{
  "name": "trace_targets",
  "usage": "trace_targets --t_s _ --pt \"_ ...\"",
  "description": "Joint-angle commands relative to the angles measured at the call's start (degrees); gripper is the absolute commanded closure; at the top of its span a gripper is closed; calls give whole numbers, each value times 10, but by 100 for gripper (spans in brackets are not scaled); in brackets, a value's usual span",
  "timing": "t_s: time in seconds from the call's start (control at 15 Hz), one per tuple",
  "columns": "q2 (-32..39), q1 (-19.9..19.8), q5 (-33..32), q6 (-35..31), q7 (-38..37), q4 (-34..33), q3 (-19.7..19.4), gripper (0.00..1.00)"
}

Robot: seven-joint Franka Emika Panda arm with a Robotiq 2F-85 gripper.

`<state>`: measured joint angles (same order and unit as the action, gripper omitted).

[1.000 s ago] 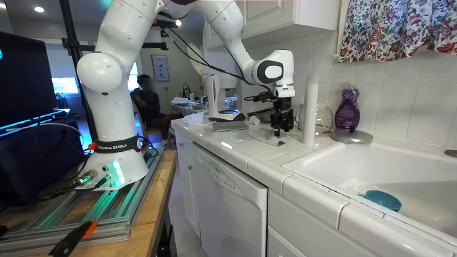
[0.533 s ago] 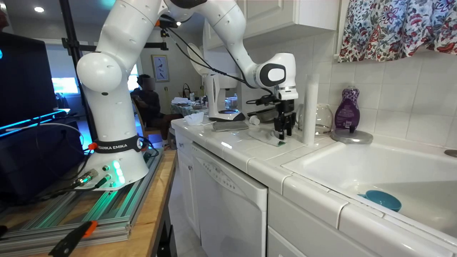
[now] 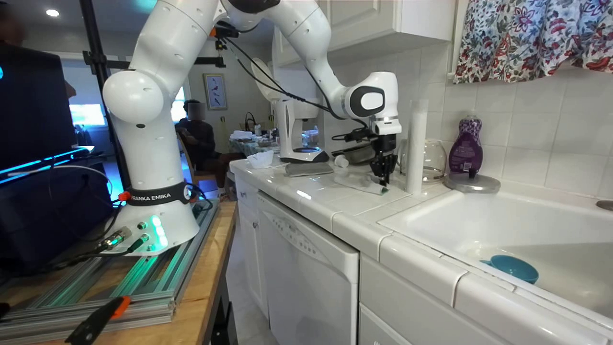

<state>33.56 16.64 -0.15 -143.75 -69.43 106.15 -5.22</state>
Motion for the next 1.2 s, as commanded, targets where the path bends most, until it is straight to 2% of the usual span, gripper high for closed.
trace_targets --t_s 0.0,0.33,0.73,1.07,1.13 --pt "9 5 -18 -7 -17 -11 -5 100" --pt "1 11 -26 -15 -19 -3 -8 99" --pt "-36 33 -59 -79 -33 25 -25 99" --pt "-26 31 -56 -73 -33 13 -23 99" --pt "-25 30 -54 -71 -32 13 -23 94"
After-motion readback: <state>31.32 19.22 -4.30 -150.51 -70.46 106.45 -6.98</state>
